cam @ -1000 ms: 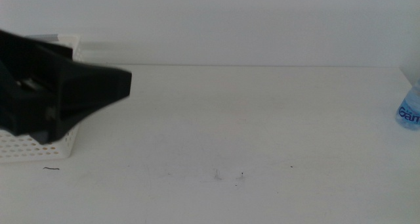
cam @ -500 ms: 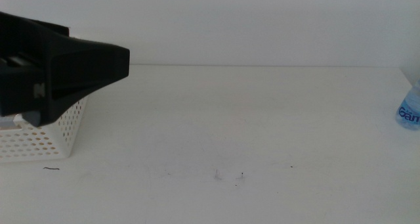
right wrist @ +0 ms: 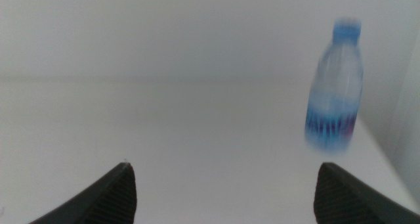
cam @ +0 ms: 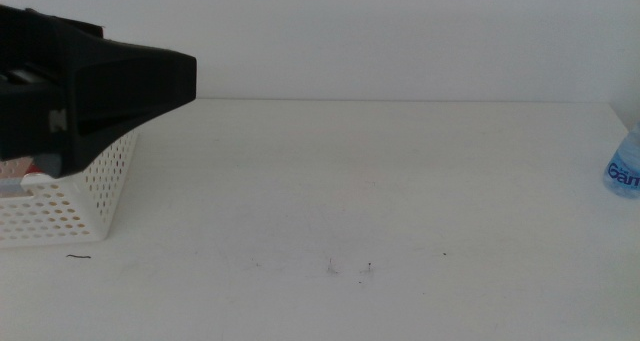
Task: Use arms to grab the bottles and put them into the dustbin to the left of the table.
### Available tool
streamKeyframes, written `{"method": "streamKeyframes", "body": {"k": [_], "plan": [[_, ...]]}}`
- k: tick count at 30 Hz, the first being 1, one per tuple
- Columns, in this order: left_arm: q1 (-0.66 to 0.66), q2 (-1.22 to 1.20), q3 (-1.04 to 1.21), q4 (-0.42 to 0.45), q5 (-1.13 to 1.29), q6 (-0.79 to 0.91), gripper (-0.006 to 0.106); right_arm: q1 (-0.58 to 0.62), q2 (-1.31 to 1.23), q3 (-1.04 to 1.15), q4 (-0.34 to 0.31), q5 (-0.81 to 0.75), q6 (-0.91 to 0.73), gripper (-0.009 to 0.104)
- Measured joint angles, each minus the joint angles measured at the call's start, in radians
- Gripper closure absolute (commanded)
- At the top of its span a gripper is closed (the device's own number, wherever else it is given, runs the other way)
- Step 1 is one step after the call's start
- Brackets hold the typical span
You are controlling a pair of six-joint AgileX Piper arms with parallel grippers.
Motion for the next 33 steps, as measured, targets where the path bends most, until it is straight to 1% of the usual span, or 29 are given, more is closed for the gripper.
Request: {"method": "streamKeyframes", "body": {"k": [3,6,9,12,14,15,17,20,23,26,30,33], "plan": [[0.0,0.0,0.0,0.0,0.0,0.0,0.007,0.0,0.0,0.0,-0.037,-0.116,0.001,0.014],[0.0,0.0,0.0,0.0,0.0,0.0,0.007,0.0,0.043,0.0,-0.042,-0.198,0.026,0.014],[0.0,0.0,0.0,0.002,0.0,0.0,0.007,0.0,0.186,0.0,-0.046,-0.259,0.028,0.014],[0.0,0.0,0.0,0.002,-0.002,0.0,0.007,0.0,0.403,0.0,-0.045,-0.423,0.02,0.014],[0.0,0.0,0.0,0.002,-0.002,0.0,0.007,0.0,0.562,0.0,-0.013,-0.551,-0.011,0.014],[0.0,0.0,0.0,0.002,-0.002,0.0,0.007,0.0,0.627,0.0,0.02,-0.601,-0.031,0.014],[0.0,0.0,0.0,0.002,-0.002,0.0,0.007,0.0,0.789,0.0,0.107,-0.729,-0.081,0.014],[0.0,0.0,0.0,0.002,-0.002,0.0,0.007,0.0,0.995,0.0,0.211,-0.913,-0.126,0.014],[0.0,0.0,0.0,0.002,-0.002,0.0,0.007,0.0,1.167,-0.002,0.28,-1.093,-0.141,0.014],[0.0,0.0,0.0,0.004,-0.002,0.0,0.007,0.0,1.302,-0.002,0.32,-1.228,-0.144,0.014],[0.0,0.0,0.0,0.004,-0.002,0.0,0.007,0.0,1.454,-0.004,0.348,-1.386,-0.147,0.014],[0.0,-0.002,0.0,0.004,-0.002,0.0,0.007,-0.001,1.54,-0.014,0.357,-1.425,-0.147,0.014]]}}
